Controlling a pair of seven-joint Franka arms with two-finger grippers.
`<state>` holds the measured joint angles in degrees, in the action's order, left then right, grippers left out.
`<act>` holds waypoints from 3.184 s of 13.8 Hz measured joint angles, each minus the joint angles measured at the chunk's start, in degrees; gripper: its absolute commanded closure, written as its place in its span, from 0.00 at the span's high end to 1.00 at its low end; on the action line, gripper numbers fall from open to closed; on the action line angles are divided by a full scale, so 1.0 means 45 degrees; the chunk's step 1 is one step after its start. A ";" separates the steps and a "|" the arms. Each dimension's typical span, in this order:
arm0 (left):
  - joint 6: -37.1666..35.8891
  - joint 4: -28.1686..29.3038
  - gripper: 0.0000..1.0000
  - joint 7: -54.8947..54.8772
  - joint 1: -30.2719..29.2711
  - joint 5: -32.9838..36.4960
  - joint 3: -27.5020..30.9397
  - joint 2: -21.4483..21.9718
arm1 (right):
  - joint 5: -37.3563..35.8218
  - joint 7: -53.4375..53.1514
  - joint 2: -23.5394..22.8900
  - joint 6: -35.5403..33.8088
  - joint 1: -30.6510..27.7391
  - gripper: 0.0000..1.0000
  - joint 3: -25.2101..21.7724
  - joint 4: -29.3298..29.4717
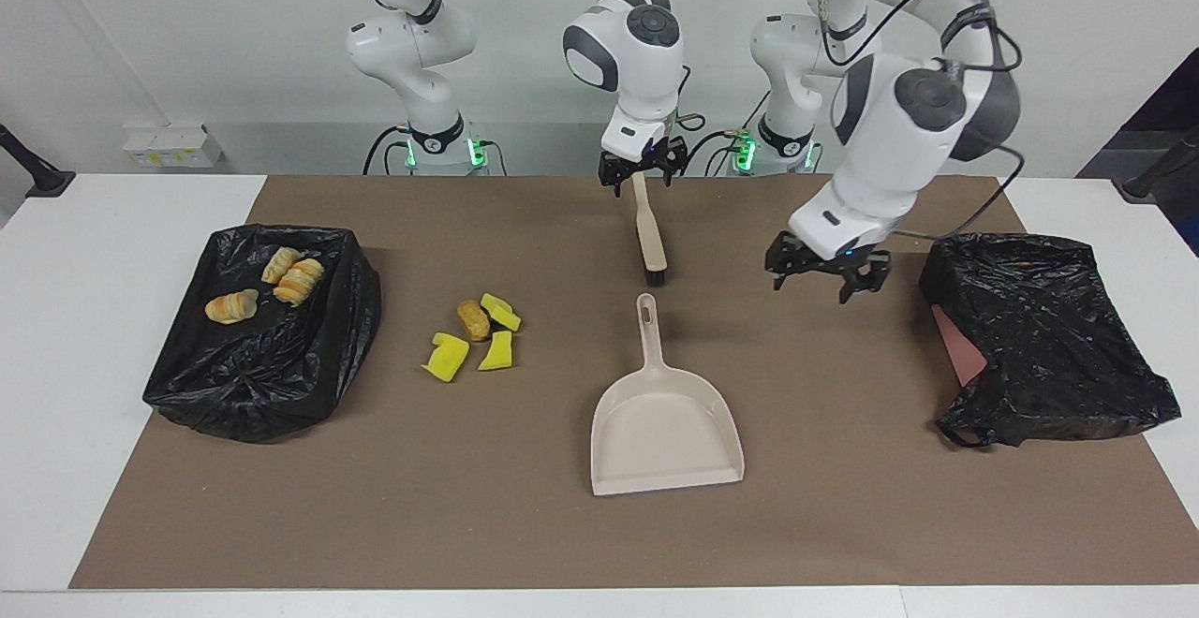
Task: Sweep and dump trash in bin
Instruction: 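Grasp the dustpan handle with the left gripper while the right gripper grasps the brush, then sweep sponges and potato into dustpan with the right gripper while the left gripper holds it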
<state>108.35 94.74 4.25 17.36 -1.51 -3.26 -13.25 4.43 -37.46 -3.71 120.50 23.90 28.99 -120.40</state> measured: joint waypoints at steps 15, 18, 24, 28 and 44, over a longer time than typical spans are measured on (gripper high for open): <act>0.3764 -0.0083 0.00 0.5556 0.3429 0.0139 -0.0019 -0.3105 | 0.0043 -0.0153 -0.0075 0.2364 0.0648 0.00 -0.0019 -0.2034; 0.3764 -0.0237 0.00 0.5578 0.3391 0.0468 0.0094 -0.3107 | 0.0065 -0.0182 -0.0112 0.2362 0.0648 0.00 -0.0042 -0.1963; 0.3364 -0.0373 0.00 0.5530 0.3360 0.0546 0.0231 -0.2744 | 0.0017 0.0030 0.0562 0.0720 0.0104 0.00 -0.0249 -0.1707; 0.1894 -0.0397 0.00 0.3164 0.2833 0.0643 0.0381 -0.1781 | 0.0015 0.1406 0.2402 -0.1649 -0.1910 0.00 -0.0304 -0.1663; 0.1530 0.4011 0.00 -1.1087 0.1411 0.0673 0.0184 0.1115 | -0.4166 0.5433 0.1354 -0.1295 -0.8580 0.00 -0.0203 -0.2248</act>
<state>115.24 112.79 -45.64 23.71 1.52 -2.44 -8.23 -14.31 -13.01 2.39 114.67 -14.71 28.08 -130.51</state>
